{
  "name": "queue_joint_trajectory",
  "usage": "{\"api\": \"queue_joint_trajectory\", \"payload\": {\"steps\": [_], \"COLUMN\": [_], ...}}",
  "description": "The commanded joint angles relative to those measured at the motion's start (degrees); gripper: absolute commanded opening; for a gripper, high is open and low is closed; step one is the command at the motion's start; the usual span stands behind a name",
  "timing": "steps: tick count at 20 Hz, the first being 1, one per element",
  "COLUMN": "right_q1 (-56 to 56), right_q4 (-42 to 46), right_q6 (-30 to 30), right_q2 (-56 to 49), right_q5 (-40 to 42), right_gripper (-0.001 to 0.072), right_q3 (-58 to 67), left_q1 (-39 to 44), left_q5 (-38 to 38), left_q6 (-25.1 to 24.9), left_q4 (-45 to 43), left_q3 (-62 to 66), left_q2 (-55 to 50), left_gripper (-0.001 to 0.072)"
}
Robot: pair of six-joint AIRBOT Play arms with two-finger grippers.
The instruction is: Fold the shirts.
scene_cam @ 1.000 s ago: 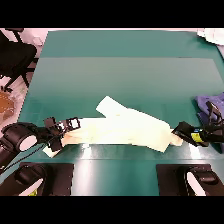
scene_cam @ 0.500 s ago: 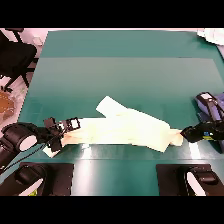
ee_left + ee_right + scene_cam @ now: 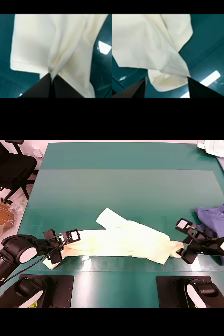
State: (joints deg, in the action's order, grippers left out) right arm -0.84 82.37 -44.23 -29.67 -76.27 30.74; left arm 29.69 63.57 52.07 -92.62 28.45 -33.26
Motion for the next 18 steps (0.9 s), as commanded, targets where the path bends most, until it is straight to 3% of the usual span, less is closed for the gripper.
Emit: {"api": "queue_joint_trajectory", "payload": {"steps": [1, 5, 12, 18], "right_q1": [-3.26, -3.72, -3.72, -3.72], "right_q4": [1.88, 5.57, 6.12, 1.60], "right_q6": [2.80, 5.97, 5.95, 5.86], "right_q2": [0.02, 0.02, 0.02, 0.02], "right_q5": [5.38, 15.39, 15.52, 17.59], "right_gripper": [0.0589, 0.0589, 0.0589, 0.0588], "right_q3": [-3.69, -5.31, -0.46, -5.03], "left_q1": [0.02, 0.02, 0.02, 0.02], "left_q5": [-0.24, -0.39, -1.03, -1.09], "left_q6": [-0.02, -0.02, 0.00, 0.00], "left_q4": [0.00, 0.00, 0.00, 0.02], "left_q3": [0.07, 0.07, 0.07, 0.07], "left_q2": [0.04, 0.04, 0.04, 0.04], "left_gripper": [0.0023, 0.0023, 0.0023, 0.0023]}}
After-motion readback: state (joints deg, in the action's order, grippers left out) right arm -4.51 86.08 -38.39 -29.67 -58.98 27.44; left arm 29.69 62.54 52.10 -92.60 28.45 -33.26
